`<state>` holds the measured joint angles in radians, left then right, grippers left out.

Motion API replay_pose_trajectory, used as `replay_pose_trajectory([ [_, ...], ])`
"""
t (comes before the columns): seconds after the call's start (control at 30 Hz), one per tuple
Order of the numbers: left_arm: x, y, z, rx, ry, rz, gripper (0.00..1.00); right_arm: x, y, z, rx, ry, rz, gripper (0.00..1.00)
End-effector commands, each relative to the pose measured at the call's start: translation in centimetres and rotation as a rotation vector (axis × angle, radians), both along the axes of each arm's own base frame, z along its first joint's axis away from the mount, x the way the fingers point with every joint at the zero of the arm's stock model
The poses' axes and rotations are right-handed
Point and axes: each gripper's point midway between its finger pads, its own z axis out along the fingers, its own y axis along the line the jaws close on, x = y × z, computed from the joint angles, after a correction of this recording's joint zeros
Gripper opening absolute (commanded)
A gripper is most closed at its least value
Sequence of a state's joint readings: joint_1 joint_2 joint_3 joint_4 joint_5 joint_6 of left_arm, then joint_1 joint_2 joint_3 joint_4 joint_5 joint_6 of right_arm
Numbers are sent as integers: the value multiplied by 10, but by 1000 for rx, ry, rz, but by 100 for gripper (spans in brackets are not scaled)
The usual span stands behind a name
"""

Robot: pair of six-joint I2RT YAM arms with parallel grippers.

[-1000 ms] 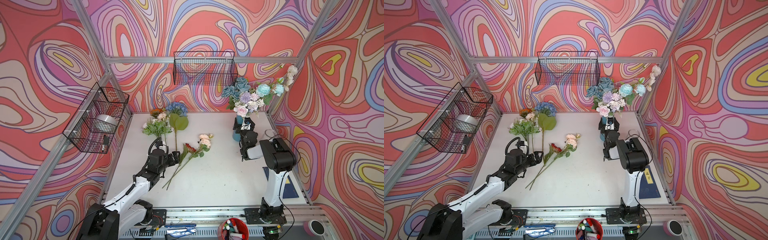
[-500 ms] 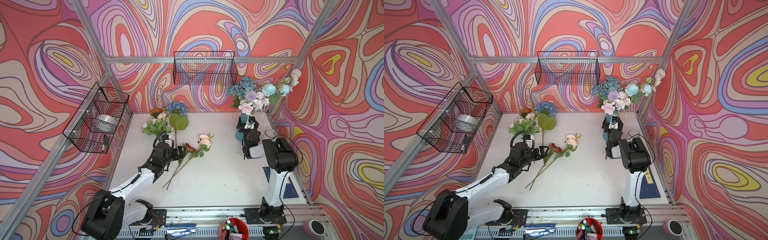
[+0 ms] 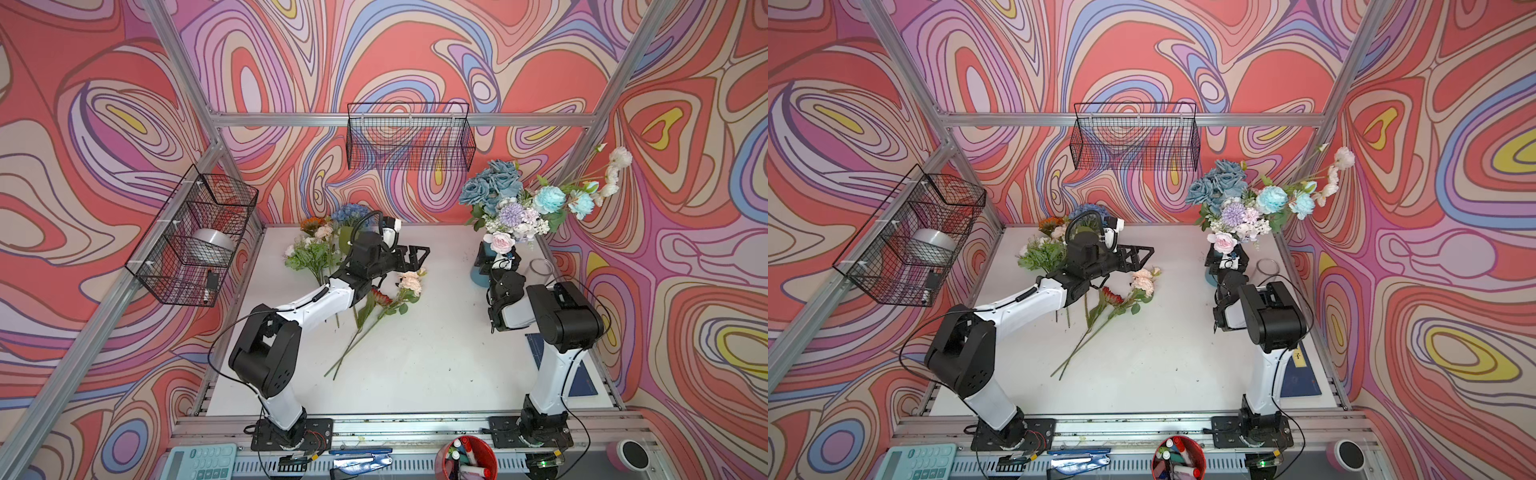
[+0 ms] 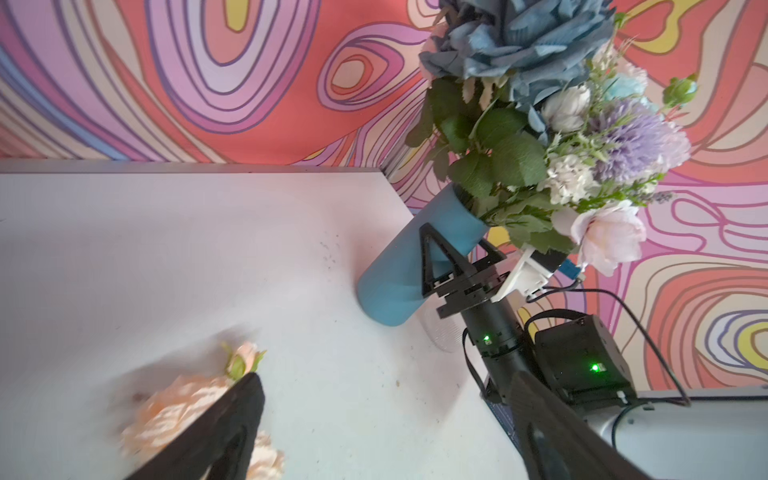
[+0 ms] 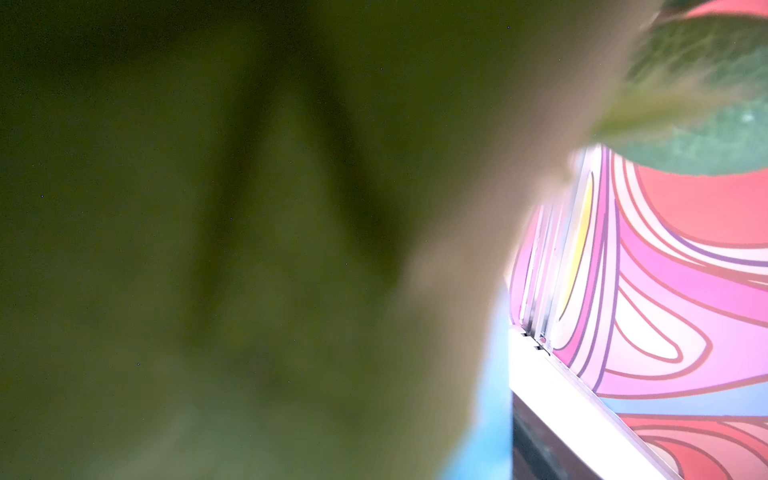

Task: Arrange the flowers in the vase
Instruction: 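Move the left gripper over the peach roses while the right lowers beside the vase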

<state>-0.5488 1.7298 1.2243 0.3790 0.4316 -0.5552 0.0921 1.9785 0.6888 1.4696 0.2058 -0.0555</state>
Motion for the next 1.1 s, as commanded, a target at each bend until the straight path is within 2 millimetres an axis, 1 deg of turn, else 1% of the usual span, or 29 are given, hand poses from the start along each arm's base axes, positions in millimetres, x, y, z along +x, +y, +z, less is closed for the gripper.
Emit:
replay_pose_trajectory([
  [0.0, 3, -9, 15, -40, -31, -35, 95, -6, 10, 8, 47, -29, 46, 74],
  [0.17, 3, -8, 15, -42, -32, -25, 95, -13, 12, 7, 62, -22, 64, 86],
  [0.3, 2, -5, 15, -42, -35, -15, 96, -21, 17, 2, 64, -3, 88, 98],
  [0.37, 1, -4, 17, -47, -38, -11, 97, -25, 20, -2, 65, 10, 94, 98],
  [0.53, -2, 0, 17, -52, -44, 0, 100, -36, 17, -10, 87, 38, 82, 98],
  [0.6, -4, 2, 16, -52, -45, 2, 100, -41, 17, -9, 90, 42, 79, 99],
  [0.7, -7, 7, 16, -50, -48, 10, 100, -46, 22, -5, 83, 59, 87, 98],
  [0.77, -9, 11, 13, -51, -46, 17, 100, -53, 26, -2, 80, 70, 90, 98],
  [0.8, -11, 13, 13, -54, -46, 21, 100, -58, 29, 4, 82, 66, 87, 98],
  [0.83, -12, 16, 13, -60, -46, 23, 100, -62, 31, 5, 86, 76, 86, 98],
  [0.93, -15, 24, 10, -71, -44, 38, 100, -74, 34, 5, 118, 110, 66, 98],
  [1.07, -21, 31, 6, -78, -42, 41, 100, -88, 33, -1, 211, 188, 54, 96],
])
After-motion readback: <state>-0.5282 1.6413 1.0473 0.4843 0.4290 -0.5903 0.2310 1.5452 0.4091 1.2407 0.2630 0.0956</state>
